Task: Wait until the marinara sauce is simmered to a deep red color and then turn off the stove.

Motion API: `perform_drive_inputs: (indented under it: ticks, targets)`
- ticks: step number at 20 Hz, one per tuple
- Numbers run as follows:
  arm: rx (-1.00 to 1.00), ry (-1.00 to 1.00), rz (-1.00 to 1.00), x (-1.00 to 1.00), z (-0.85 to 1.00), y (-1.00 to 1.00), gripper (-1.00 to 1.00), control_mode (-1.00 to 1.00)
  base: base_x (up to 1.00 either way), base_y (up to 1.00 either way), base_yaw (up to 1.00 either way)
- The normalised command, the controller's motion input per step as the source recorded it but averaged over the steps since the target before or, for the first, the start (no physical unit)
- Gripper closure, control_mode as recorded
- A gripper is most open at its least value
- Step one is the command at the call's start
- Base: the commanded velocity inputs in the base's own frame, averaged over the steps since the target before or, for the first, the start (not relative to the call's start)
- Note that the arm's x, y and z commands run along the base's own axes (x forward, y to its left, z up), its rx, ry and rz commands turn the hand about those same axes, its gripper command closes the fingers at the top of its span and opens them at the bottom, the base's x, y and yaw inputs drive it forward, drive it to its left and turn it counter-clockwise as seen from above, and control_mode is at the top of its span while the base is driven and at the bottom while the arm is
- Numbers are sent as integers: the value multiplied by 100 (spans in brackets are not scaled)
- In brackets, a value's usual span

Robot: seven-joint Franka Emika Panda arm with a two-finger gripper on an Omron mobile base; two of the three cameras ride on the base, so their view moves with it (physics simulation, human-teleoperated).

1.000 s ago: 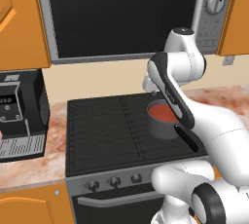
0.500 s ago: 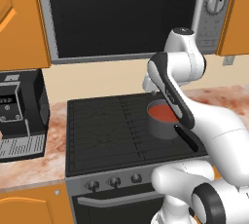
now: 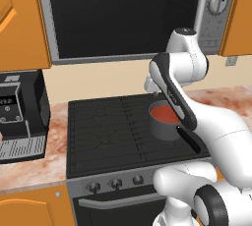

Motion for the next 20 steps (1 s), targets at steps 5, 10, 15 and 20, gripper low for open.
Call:
perform_drive_inputs:
  ticks: [5, 10, 15, 20]
  targets:
    - [0, 0, 0, 0, 0, 0, -100, -100, 0, 0, 0]
    - [0, 0, 0, 0, 0, 0, -100, -100, 0, 0, 0]
    - [0, 0, 0, 0, 0, 0, -100, -100, 0, 0, 0]
    - [0, 0, 0, 0, 0, 0, -100, -100, 0, 0, 0]
